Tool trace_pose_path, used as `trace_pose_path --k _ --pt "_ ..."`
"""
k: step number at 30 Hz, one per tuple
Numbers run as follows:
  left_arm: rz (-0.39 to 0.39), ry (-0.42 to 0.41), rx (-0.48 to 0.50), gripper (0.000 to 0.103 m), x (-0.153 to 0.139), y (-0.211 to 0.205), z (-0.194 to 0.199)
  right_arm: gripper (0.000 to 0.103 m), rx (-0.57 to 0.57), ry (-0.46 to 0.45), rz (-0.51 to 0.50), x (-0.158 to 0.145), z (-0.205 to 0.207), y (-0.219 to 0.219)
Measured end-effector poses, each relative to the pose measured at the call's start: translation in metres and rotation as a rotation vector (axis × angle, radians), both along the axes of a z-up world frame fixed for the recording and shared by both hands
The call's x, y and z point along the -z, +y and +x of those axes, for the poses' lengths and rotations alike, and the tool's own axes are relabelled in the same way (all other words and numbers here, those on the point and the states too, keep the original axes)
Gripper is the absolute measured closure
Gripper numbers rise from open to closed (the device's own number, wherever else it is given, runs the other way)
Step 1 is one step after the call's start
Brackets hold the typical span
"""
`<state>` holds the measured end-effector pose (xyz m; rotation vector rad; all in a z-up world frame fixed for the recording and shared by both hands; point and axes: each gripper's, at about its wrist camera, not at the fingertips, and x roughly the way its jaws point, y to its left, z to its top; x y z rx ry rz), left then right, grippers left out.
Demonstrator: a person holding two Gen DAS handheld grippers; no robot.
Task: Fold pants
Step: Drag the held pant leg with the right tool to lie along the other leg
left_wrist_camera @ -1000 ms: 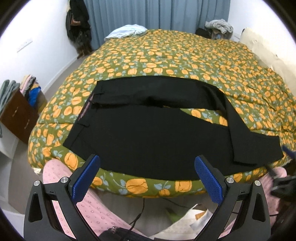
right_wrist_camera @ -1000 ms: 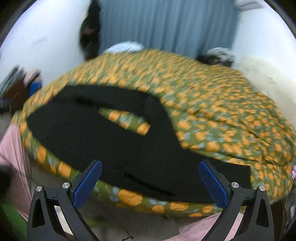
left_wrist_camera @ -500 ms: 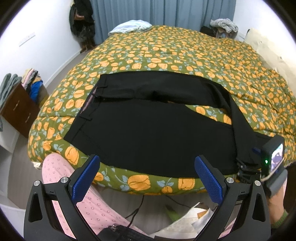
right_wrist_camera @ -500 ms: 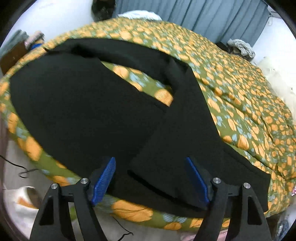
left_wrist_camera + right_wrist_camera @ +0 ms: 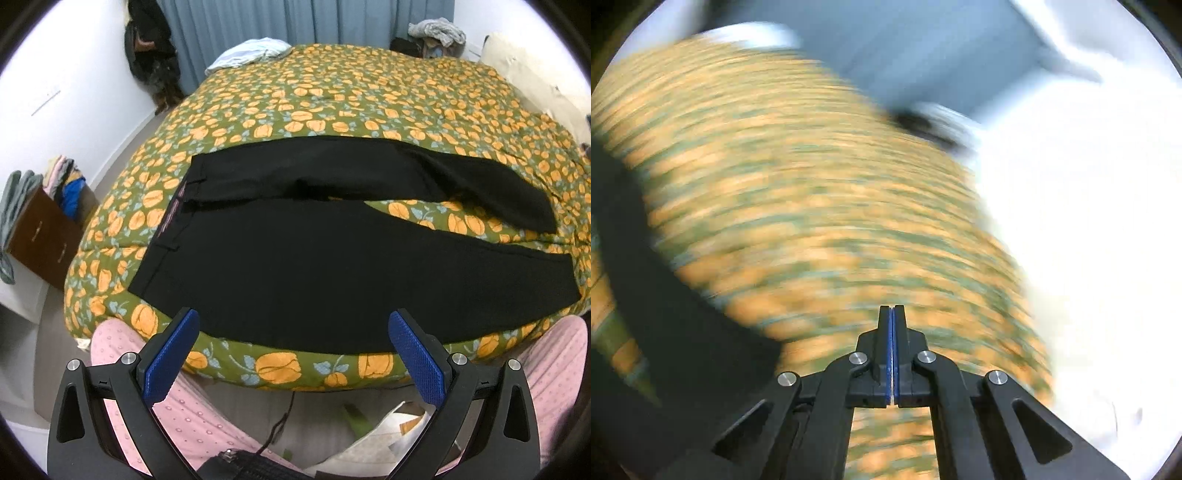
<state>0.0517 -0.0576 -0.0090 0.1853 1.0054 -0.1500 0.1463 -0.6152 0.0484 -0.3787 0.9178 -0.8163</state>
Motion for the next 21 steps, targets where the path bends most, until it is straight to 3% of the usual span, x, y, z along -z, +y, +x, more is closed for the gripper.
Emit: trace_pose_path --k 2,4,6,9,11,16,19,20,21 --pt "0.011 -0.002 -0.01 0.001 0.0 -0.001 0.001 0.084 0.071 -0.146 0.171 -0.018 -0.011 -0.046" --pt "0.016 0.005 -0.019 0.001 0.001 -0.001 0.004 0.002 0.095 -0.256 0.301 -0.012 -0.027 -0.067" --pt "0.022 0.029 -0.017 0.001 0.007 -0.005 0.01 0.001 0.066 -0.296 0.416 0.008 -0.037 -0.07" --pt "0.034 0.061 0.009 0.001 0.014 -0.015 0.014 0.002 0.063 -0.312 0.701 0.063 -0.04 -0.082" --pt "0.054 0.066 0.039 0.001 0.016 -0.027 0.014 0.002 0.077 -0.308 0.802 0.092 -0.034 -0.083" --pt "0.105 0.04 0.065 0.001 0.012 -0.042 0.009 0.004 0.062 -0.204 0.889 0.155 0.002 -0.076" --pt "0.114 0.05 0.042 0.001 0.011 -0.041 0.013 0.006 0.083 -0.065 0.881 0.2 0.028 -0.074" --pt "0.115 0.056 0.033 0.001 0.011 -0.04 0.015 0.014 0.086 -0.012 0.906 0.214 0.031 -0.071" --pt "0.117 0.061 0.023 0.001 0.011 -0.039 0.016 0.07 0.091 0.078 0.931 0.23 0.038 -0.067"
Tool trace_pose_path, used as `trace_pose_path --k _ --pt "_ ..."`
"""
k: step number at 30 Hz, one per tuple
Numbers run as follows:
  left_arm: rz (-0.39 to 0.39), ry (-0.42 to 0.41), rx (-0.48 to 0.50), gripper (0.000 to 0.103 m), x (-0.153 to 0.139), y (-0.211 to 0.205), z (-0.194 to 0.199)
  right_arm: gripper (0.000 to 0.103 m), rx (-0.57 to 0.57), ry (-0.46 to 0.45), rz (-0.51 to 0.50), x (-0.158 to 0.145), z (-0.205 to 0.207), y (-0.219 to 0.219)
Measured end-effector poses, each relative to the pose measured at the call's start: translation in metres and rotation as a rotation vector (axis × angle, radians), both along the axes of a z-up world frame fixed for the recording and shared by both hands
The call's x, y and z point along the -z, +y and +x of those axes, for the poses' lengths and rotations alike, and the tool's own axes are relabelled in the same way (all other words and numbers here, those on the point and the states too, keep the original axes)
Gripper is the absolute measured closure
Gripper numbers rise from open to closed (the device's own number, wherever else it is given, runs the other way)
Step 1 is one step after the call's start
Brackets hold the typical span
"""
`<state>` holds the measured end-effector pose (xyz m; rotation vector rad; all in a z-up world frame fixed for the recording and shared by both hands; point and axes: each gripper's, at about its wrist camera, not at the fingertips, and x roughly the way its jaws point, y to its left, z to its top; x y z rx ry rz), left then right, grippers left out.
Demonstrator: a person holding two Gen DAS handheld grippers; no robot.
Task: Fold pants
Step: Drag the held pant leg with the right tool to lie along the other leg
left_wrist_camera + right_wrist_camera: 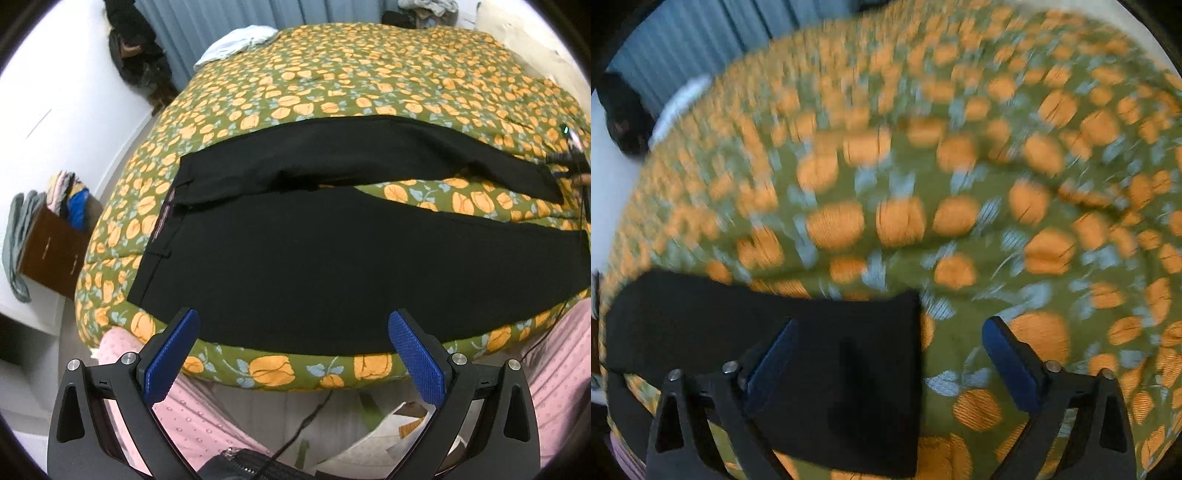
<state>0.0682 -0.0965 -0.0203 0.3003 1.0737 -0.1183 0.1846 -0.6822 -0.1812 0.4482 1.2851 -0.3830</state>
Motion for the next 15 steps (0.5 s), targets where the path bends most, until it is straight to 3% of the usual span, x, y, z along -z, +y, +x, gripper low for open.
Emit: trace_pose_path --k 1,3,6,8,10,11,12,13,14,15 --pt "0.002 0.002 -0.007 0.001 0.0 0.001 0.002 0.098 -0.034 0.033 -0.034 -0.001 0.003 0.004" --pt "0.012 0.006 -0.016 0.001 0.002 0.001 0.005 0.098 -0.146 0.01 -0.215 -0.035 0.019 0.013" --pt "0.027 0.04 -0.002 0.001 0.01 -0.008 0.009 0.099 -0.169 -0.115 -0.427 -0.103 0.038 0.003" --pt "0.035 0.036 0.021 0.001 0.01 -0.016 0.01 0.099 -0.16 -0.152 -0.508 -0.129 0.05 -0.008" --pt "0.045 0.016 0.044 0.001 0.007 -0.022 0.008 0.097 -0.131 -0.148 -0.497 -0.127 0.06 -0.017" --pt "0.051 0.005 0.053 0.001 0.006 -0.024 0.007 0.092 -0.111 -0.122 -0.472 -0.116 0.062 -0.02" --pt "0.058 -0.003 0.059 0.001 0.005 -0.025 0.007 0.075 -0.086 -0.089 -0.47 -0.105 0.062 -0.023" --pt "0.06 -0.004 0.059 0.001 0.005 -0.024 0.008 0.044 -0.058 -0.062 -0.471 -0.095 0.059 -0.024" --pt "0.059 0.0 0.055 0.001 0.006 -0.023 0.009 0.031 -0.039 -0.072 -0.472 -0.091 0.055 -0.024" --pt "0.055 0.009 0.048 0.001 0.008 -0.021 0.01 0.025 -0.016 -0.113 -0.468 -0.09 0.043 -0.02"
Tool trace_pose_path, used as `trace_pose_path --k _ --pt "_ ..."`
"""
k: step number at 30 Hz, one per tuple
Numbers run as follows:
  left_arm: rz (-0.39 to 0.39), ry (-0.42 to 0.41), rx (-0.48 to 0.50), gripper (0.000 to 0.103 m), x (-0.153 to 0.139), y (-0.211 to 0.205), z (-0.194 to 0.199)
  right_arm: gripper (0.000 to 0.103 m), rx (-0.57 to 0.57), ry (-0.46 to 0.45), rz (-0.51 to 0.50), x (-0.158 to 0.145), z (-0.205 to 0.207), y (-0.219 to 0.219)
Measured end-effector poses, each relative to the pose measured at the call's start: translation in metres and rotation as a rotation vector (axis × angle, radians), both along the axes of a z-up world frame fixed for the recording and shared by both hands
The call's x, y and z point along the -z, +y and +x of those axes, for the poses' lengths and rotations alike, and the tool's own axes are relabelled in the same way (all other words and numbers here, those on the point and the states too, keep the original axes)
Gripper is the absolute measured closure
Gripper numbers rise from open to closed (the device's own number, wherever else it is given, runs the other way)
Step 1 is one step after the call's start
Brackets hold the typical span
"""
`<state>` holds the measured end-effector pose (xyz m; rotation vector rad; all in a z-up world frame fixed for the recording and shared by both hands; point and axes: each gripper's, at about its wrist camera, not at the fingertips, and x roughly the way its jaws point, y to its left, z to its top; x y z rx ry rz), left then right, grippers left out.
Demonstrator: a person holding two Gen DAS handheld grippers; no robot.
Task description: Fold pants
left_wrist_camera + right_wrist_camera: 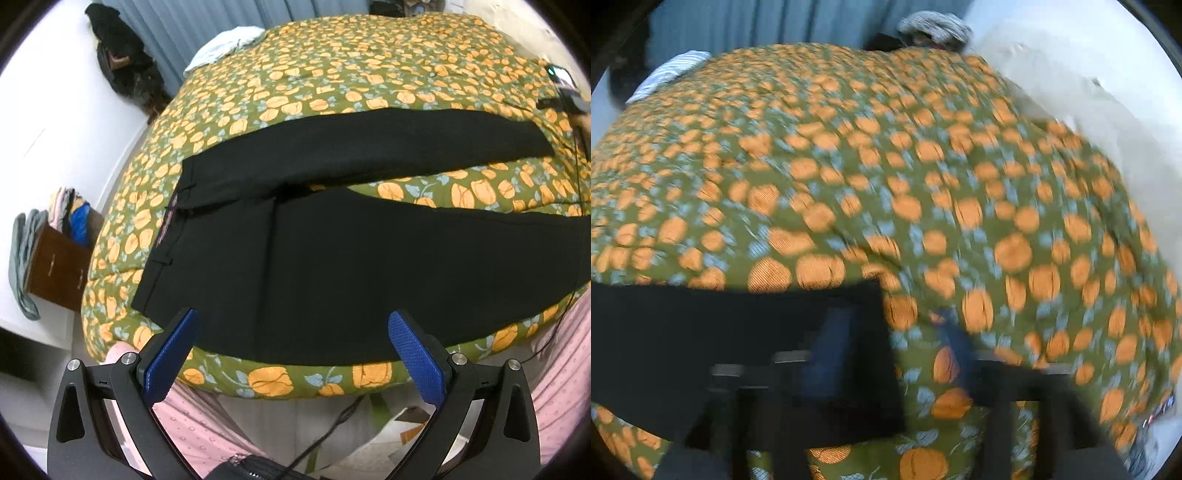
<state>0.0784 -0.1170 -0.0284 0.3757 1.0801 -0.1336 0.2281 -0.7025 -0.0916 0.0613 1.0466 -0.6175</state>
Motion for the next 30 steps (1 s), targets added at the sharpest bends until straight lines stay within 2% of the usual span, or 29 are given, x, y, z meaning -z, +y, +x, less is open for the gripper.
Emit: trace_pose_path --k 2,5,7,9,11,12,14,15,16,17,18,19,21,23,25,27,30 --pt "-0.007 0.025 -0.021 0.001 0.006 0.006 0.006 0.025 0.02 -0.087 0.084 0.002 -0.023 0.01" --pt "-0.015 0.02 -0.047 0.001 0.011 0.013 0.014 0.025 0.01 -0.25 0.302 0.002 -0.061 0.036" --pt "-0.006 -0.016 -0.057 0.001 0.015 0.017 0.021 0.025 -0.02 -0.333 0.484 0.009 -0.1 0.075" --pt "-0.014 -0.035 -0.056 0.001 0.024 0.018 0.031 0.025 -0.042 -0.356 0.679 0.021 -0.149 0.123" --pt "-0.036 -0.024 -0.036 0.001 0.04 0.012 0.044 0.024 -0.051 -0.325 0.784 0.037 -0.185 0.159" --pt "-0.047 -0.016 -0.013 0.001 0.05 0.006 0.05 0.024 -0.036 -0.274 0.808 0.051 -0.207 0.178" --pt "-0.054 -0.013 0.041 0.001 0.075 -0.009 0.061 0.025 0.06 -0.209 0.782 0.073 -0.241 0.185" --pt "-0.041 -0.011 0.062 0.001 0.088 -0.016 0.066 0.025 0.148 -0.223 0.757 0.079 -0.263 0.176" --pt "0.013 0.0 0.075 0.001 0.112 -0.024 0.074 0.028 0.231 -0.259 0.746 0.081 -0.279 0.165" --pt "0.081 0.013 0.064 0.0 0.13 -0.027 0.081 0.028 0.33 -0.303 0.719 0.076 -0.298 0.155" --pt "0.149 0.029 0.036 0.0 0.147 -0.024 0.088 0.028 0.441 -0.318 0.643 0.065 -0.318 0.146" --pt "0.126 0.042 -0.005 0.0 0.155 -0.009 0.094 0.026 0.486 -0.297 0.578 0.056 -0.326 0.143" --pt "-0.011 0.055 -0.083 0.0 0.15 0.023 0.099 0.025 0.475 -0.306 0.499 0.035 -0.335 0.15" --pt "-0.017 0.054 -0.189 0.0 0.146 0.058 0.104 0.023 0.426 -0.32 0.492 0.02 -0.331 0.168" --pt "-0.061 0.059 -0.255 0.0 0.142 0.09 0.104 0.02 0.363 -0.319 0.487 0.014 -0.316 0.191" --pt "-0.121 0.076 -0.279 0.0 0.136 0.106 0.099 0.02 0.276 -0.328 0.499 0.01 -0.295 0.226" --pt "-0.107 0.055 -0.283 0.001 0.125 0.108 0.084 0.02 0.155 -0.381 0.539 0.019 -0.256 0.28"
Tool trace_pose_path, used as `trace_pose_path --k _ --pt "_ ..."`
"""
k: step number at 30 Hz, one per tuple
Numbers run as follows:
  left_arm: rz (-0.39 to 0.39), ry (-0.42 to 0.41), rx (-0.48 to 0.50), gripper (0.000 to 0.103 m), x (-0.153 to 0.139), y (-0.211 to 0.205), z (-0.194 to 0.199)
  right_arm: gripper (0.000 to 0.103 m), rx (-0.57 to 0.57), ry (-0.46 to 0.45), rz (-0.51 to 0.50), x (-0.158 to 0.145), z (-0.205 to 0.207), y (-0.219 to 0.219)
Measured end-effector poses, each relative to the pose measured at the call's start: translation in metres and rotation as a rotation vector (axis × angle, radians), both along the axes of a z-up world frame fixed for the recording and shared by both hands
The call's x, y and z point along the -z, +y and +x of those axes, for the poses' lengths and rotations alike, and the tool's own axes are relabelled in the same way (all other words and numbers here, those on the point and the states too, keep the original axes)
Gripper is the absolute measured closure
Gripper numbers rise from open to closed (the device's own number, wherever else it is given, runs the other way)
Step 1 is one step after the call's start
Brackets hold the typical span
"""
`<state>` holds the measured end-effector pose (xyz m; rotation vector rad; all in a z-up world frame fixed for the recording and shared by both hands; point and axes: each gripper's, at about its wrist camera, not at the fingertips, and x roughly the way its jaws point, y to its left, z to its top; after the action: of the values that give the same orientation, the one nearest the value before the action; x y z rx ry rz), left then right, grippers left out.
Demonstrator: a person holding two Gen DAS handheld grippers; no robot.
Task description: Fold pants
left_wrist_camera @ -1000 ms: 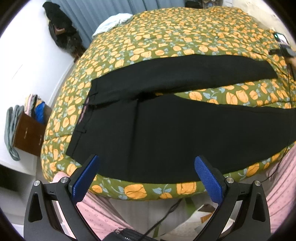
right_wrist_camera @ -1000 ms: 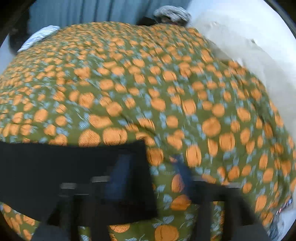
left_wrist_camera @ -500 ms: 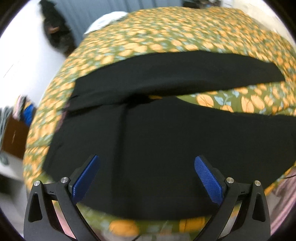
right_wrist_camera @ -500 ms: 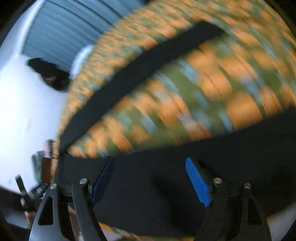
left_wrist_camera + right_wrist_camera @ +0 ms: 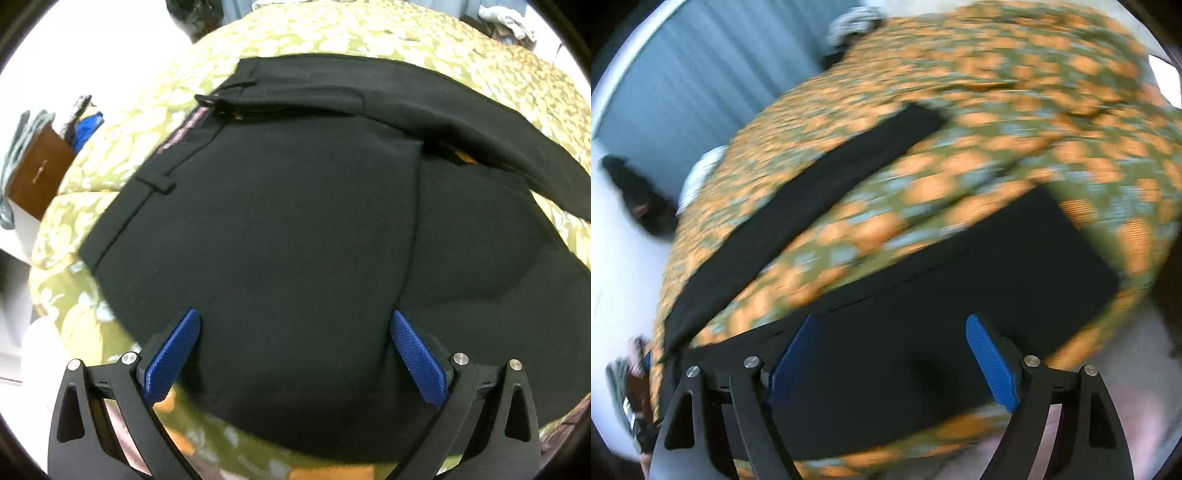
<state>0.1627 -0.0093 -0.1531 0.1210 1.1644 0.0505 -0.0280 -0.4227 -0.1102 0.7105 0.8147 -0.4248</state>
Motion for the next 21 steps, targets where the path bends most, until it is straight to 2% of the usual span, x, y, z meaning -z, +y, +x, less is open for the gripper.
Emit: trace_pose_path --k 3,6,9,12,15,17,19,20,21 --pt "-0.006 -0.036 0.035 0.001 -0.013 -0.006 -0.012 0.019 -0.156 -0.024 0.0 0.017 0.043 0.062" --pt "-0.006 -0.085 0.075 0.001 -0.029 -0.012 -0.003 0.019 -0.27 0.038 -0.055 0.039 0.068 0.101" --pt "-0.015 -0.135 0.068 0.001 -0.044 -0.01 0.028 0.019 -0.318 0.105 -0.062 0.06 0.076 0.114" --pt "-0.024 -0.184 0.057 0.001 -0.052 -0.012 0.069 0.013 -0.361 0.119 -0.111 0.071 0.071 0.122" --pt "0.059 -0.187 0.061 0.001 -0.035 -0.02 0.116 0.003 -0.393 0.132 -0.15 0.079 0.073 0.126" --pt "0.15 -0.175 0.044 0.0 -0.013 -0.023 0.141 0.0 -0.398 0.148 -0.183 0.08 0.077 0.131" --pt "0.253 -0.169 -0.048 0.0 0.007 -0.012 0.157 0.0 -0.387 0.156 -0.202 0.081 0.079 0.134" --pt "0.243 -0.159 -0.082 0.0 0.012 -0.003 0.161 0.0 -0.381 0.15 -0.2 0.081 0.078 0.134" --pt "0.182 -0.147 -0.121 0.0 0.014 0.01 0.162 0.0 -0.377 0.141 -0.195 0.082 0.077 0.133"
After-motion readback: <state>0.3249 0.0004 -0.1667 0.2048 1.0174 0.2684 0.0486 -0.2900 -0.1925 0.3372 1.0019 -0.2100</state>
